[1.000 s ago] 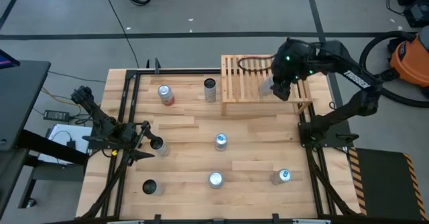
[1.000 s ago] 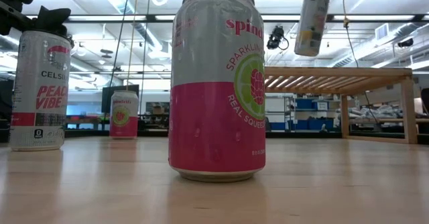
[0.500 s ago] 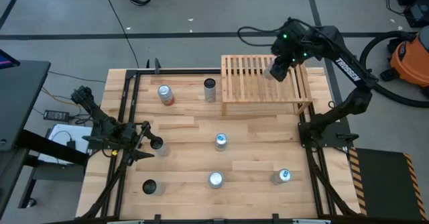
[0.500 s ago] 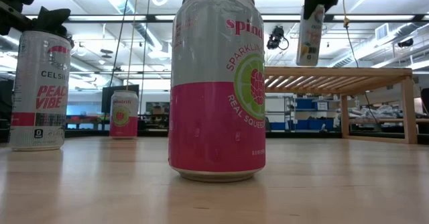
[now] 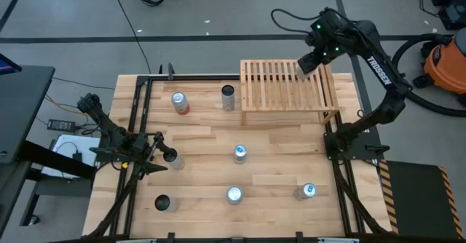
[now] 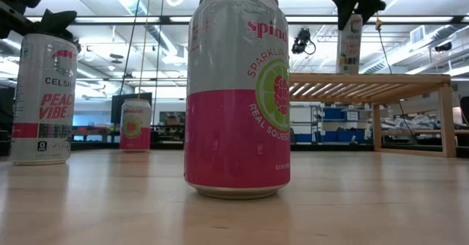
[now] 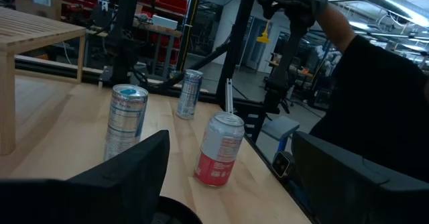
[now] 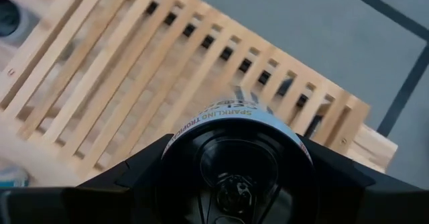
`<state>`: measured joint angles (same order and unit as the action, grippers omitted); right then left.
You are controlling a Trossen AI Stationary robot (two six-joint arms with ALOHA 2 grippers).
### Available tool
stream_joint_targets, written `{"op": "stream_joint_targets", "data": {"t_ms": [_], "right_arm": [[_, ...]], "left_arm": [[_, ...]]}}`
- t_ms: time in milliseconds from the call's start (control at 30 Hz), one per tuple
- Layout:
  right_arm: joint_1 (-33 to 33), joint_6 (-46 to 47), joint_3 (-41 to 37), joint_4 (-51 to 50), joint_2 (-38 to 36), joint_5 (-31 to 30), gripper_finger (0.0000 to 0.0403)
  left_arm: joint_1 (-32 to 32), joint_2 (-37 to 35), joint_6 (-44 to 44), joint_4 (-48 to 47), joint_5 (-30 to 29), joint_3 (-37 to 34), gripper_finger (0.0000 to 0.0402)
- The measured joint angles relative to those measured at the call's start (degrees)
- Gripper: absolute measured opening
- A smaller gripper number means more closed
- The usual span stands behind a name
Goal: Place canned beverage on shelf
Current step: Put the bottom white-yellow soda can on the shelf
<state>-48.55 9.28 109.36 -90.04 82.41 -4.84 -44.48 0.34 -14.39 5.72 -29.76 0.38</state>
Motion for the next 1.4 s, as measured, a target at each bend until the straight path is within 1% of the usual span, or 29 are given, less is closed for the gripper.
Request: {"op": "stream_joint_targets", "data": {"t_ms": [233, 467, 667, 800, 1167, 1400], "right_arm": [[-4.6, 1.7, 0.0, 0.0, 0.0, 0.0, 0.0275], [-7.1, 1.7, -0.4, 0.1, -0.1, 0.4, 0.0275], [-7.2, 1.5, -3.5, 0.0, -0.1, 1.9, 0.0275], [-7.5, 1.7, -5.5, 0.1, -0.1, 0.3, 0.0275], [-7.9, 1.3, -5.9, 0.2, -0.2, 0.2, 0.0276], [-7.9, 1.3, -5.9, 0.1, -0.2, 0.2, 0.029]], "left_arm": [[0.0, 0.0, 0.0, 0.0, 0.0, 0.0, 0.0316], [0.0, 0.0, 0.0, 0.0, 0.0, 0.0, 0.0316], [0.0, 0.0, 0.0, 0.0, 0.0, 0.0, 0.0316], [0.0, 0.0, 0.0, 0.0, 0.0, 0.0, 0.0316], [0.0, 0.0, 0.0, 0.0, 0.0, 0.0, 0.0316], [0.0, 0.0, 0.0, 0.0, 0.0, 0.0, 0.0316]]}}
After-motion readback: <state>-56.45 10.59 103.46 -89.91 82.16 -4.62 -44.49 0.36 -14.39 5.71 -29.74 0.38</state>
